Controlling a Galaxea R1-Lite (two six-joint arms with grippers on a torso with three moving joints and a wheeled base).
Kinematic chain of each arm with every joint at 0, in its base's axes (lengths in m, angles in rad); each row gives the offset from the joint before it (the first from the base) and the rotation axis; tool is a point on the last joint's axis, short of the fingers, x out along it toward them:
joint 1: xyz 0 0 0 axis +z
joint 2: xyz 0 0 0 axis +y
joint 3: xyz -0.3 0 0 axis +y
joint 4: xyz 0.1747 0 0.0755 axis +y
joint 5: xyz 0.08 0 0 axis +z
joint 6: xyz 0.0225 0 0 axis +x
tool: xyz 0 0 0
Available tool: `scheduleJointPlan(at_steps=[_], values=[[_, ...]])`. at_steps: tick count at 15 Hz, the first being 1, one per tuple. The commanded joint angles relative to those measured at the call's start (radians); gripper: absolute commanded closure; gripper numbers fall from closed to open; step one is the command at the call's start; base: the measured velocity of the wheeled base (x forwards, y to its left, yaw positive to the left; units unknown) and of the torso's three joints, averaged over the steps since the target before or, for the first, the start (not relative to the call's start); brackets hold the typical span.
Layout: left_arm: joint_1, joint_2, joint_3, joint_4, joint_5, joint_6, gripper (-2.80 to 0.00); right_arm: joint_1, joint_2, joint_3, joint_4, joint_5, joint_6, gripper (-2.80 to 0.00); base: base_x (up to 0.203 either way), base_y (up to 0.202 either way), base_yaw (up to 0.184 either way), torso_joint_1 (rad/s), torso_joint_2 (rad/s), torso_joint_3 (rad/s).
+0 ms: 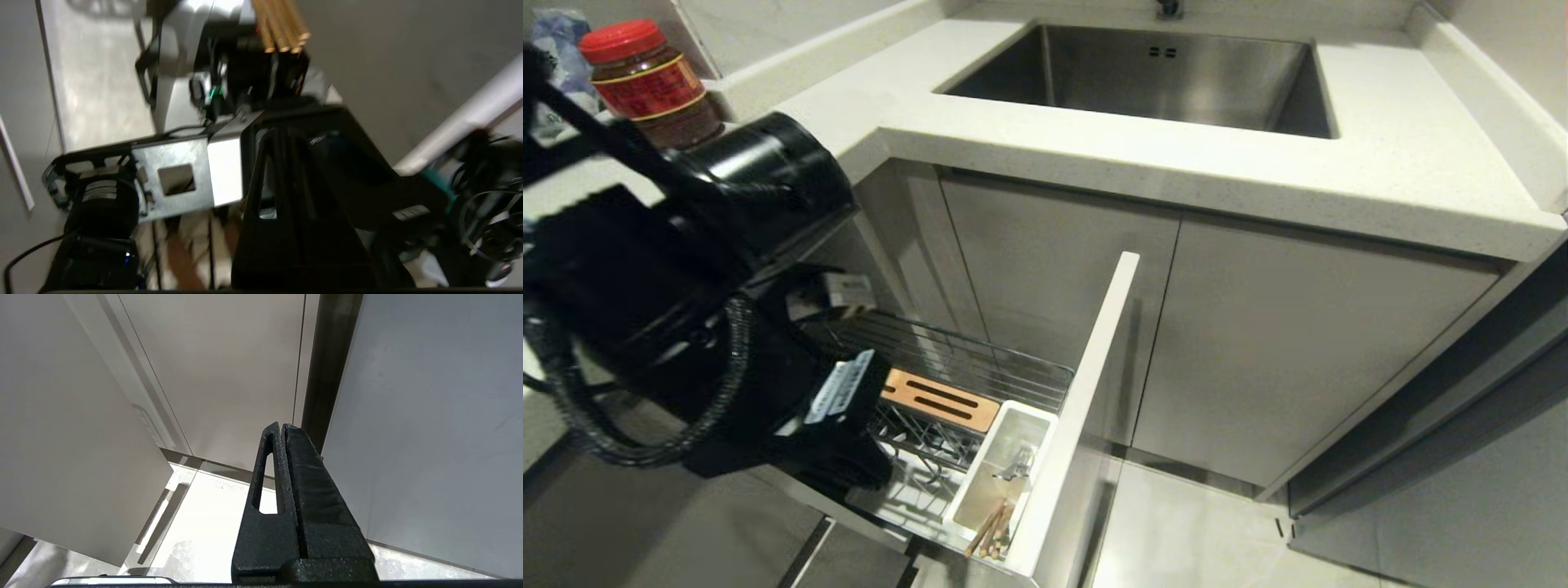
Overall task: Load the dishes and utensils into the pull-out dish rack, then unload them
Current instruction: Take the chopsticks out of the cupboard
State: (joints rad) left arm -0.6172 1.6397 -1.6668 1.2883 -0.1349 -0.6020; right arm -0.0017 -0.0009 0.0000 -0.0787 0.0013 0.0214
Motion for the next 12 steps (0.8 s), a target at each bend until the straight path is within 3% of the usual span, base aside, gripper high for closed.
scheduleJointPlan(at_steps=[1, 4, 5, 8, 12], values=[[0.037, 0.141, 0.037, 0.006, -0.031, 0.046, 0.0, 0.0, -0.001, 0.026, 0.0, 0.0, 0.0, 0.0, 0.0, 0.0, 0.0, 0.0, 0.0, 0.0], [0.1, 0.247, 0.063, -0.028, -0.054, 0.103, 0.0, 0.0, -0.001, 0.026, 0.0, 0.0, 0.0, 0.0, 0.0, 0.0, 0.0, 0.0, 0.0, 0.0], [0.112, 0.273, 0.072, -0.043, -0.068, 0.122, -2.8, 0.0, -0.001, 0.026, 0.0, 0.0, 0.0, 0.0, 0.0, 0.0, 0.0, 0.0, 0.0, 0.0], [0.121, 0.329, 0.075, -0.052, -0.132, 0.154, -2.8, 0.0, -0.001, 0.026, -0.001, 0.0, 0.0, 0.0, 0.0, 0.0, 0.0, 0.0, 0.0, 0.0], [0.129, 0.384, 0.073, -0.055, -0.137, 0.156, -2.8, 0.0, -0.001, 0.026, -0.001, 0.0, 0.0, 0.0, 0.0, 0.0, 0.0, 0.0, 0.0, 0.0]])
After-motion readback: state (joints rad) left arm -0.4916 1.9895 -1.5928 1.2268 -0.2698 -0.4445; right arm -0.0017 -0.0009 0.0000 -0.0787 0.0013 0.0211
